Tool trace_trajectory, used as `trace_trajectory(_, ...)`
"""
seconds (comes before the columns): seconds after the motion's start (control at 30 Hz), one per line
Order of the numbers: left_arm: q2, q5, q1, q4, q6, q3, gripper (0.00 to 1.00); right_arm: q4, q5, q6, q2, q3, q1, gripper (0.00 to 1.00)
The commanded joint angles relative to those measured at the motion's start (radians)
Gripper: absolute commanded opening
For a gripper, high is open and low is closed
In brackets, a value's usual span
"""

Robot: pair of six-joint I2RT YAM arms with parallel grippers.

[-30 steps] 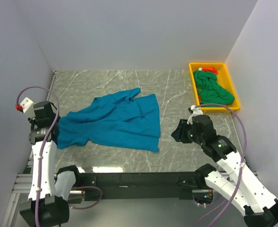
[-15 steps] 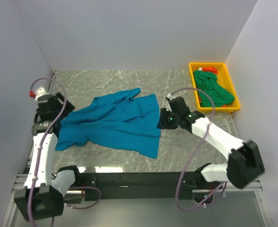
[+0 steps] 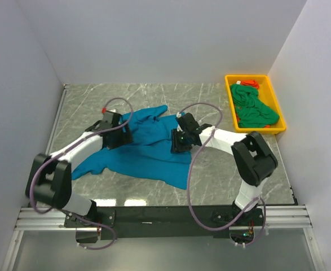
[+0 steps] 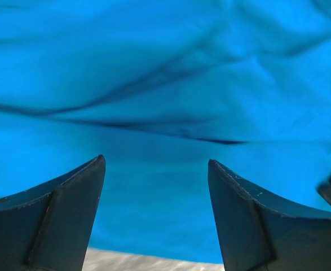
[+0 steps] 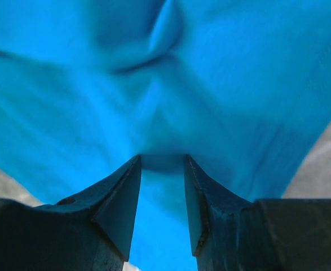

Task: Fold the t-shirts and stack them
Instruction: Flatten the tshirt out

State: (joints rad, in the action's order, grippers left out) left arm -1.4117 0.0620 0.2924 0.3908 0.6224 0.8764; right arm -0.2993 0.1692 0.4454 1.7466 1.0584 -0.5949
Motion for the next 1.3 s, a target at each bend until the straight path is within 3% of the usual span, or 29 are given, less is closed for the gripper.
trace_trajectory(0.0, -0.091, -0.018, 0.075, -0.058, 0.046, 0.084, 0.78, 0.039, 0.000, 0.018, 0.059, 0.066, 0.026, 0.43)
trace_trajectory(0.33, -0.465, -0.053, 0.166, -0.069, 0.083, 0.292, 0.75, -0.030, 0.044, 0.068, 0.220, 0.159, 0.207, 0.42)
trace_trajectory(0.63, -0.795, -0.192, 0.206, -0.029, 0.129, 0.684, 0.75, -0.144, 0.046, 0.092, 0.372, 0.443, 0.374, 0.42)
trace_trajectory(0.77, -0.860, -0.189, 0.206, 0.022, 0.119, 0.838, 0.77, -0.159, 0.030, 0.072, 0.435, 0.561, 0.423, 0.43)
trace_trajectory(0.9, -0.799, -0.108, 0.185, 0.033, 0.102, 0.878, 0.81, -0.202, -0.011, 0.024, 0.407, 0.624, 0.438, 0.46)
trace_trajectory(1.0, -0.678, -0.065, 0.153, 0.031, 0.126, 0.813, 0.84, -0.184, -0.025, 0.009, 0.302, 0.562, 0.435, 0.49)
trace_trajectory(1.03, -0.599, -0.032, 0.148, 0.034, 0.141, 0.756, 0.85, -0.172, -0.030, 0.010, 0.271, 0.534, 0.434, 0.50)
trace_trajectory(1.1, -0.512, 0.050, 0.146, 0.052, 0.155, 0.689, 0.97, -0.164, -0.054, 0.010, 0.172, 0.428, 0.426, 0.52)
trace_trajectory(1.27, -0.193, 0.166, 0.149, 0.097, 0.237, 0.380, 0.97, -0.142, -0.111, 0.029, -0.028, 0.148, 0.380, 0.60)
